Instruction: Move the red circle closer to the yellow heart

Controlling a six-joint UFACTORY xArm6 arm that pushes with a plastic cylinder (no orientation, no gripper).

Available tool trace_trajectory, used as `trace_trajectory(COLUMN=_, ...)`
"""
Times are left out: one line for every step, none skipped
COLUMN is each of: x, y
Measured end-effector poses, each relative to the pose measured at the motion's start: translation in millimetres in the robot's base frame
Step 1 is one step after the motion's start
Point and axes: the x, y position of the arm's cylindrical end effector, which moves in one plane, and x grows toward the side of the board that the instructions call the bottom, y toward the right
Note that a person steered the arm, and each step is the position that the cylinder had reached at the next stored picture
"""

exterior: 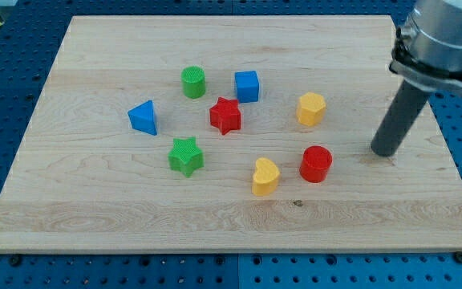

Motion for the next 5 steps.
trace_trajectory(x=21, y=0)
trace_trajectory(x=24, y=0)
trace_trajectory(x=20, y=-24)
trace_trajectory(x=7, y=-68)
trace_trajectory(x=-7, y=-94)
